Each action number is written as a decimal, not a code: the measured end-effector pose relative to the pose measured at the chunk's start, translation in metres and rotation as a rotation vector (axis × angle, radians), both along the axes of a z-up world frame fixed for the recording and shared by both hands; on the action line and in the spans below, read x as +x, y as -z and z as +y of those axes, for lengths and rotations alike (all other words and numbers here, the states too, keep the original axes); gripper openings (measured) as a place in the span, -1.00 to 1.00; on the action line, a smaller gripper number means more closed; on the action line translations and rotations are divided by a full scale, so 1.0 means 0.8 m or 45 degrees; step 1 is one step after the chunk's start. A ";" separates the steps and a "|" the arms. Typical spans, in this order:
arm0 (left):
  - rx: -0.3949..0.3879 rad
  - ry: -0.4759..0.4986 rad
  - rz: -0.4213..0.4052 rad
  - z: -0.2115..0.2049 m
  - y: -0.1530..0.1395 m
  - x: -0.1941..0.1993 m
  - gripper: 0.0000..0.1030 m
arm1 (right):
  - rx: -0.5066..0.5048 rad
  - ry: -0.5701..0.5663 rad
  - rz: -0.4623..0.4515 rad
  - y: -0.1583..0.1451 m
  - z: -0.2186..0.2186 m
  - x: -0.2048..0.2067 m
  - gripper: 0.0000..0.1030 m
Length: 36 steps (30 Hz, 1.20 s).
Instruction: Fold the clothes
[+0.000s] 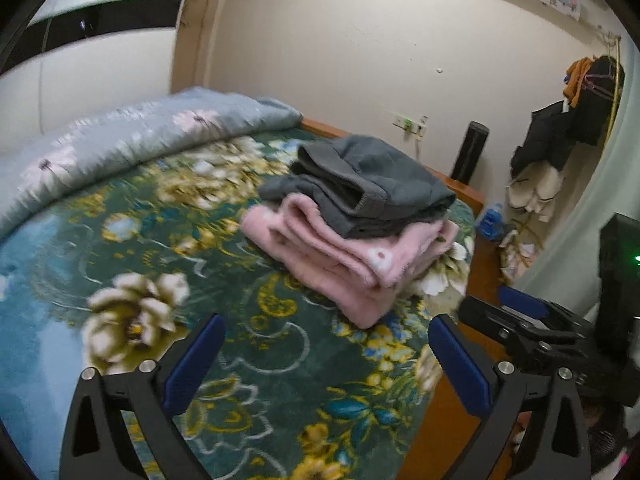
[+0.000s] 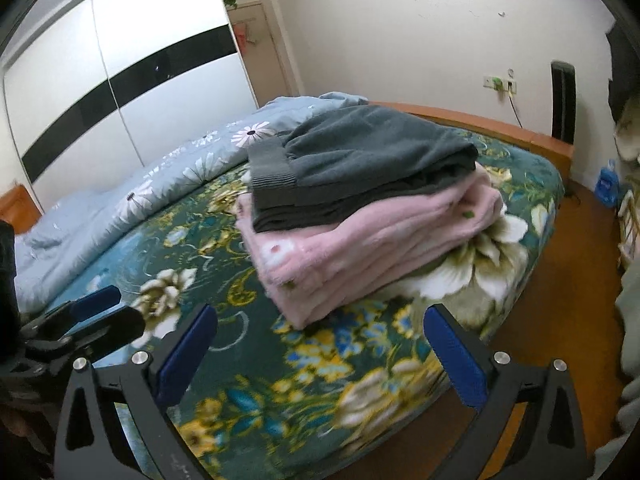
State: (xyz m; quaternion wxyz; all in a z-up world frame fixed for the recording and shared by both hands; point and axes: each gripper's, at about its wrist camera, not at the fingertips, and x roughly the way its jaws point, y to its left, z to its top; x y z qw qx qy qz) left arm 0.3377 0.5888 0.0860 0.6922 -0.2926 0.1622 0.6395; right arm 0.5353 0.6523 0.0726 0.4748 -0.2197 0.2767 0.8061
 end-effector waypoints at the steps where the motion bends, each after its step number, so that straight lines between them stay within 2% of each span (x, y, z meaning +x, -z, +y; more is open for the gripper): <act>1: 0.008 -0.015 0.021 -0.005 -0.004 0.000 1.00 | -0.001 0.001 0.004 -0.002 -0.007 0.000 1.00; 11: 0.044 -0.083 0.065 -0.038 -0.027 -0.004 1.00 | -0.003 0.037 0.034 -0.020 -0.050 -0.003 1.00; 17: 0.056 -0.112 0.102 -0.051 -0.037 -0.005 1.00 | 0.005 0.070 0.008 -0.029 -0.069 -0.003 1.00; 36: 0.073 -0.134 0.171 -0.062 -0.032 -0.002 1.00 | -0.026 0.032 -0.035 -0.025 -0.088 -0.019 1.00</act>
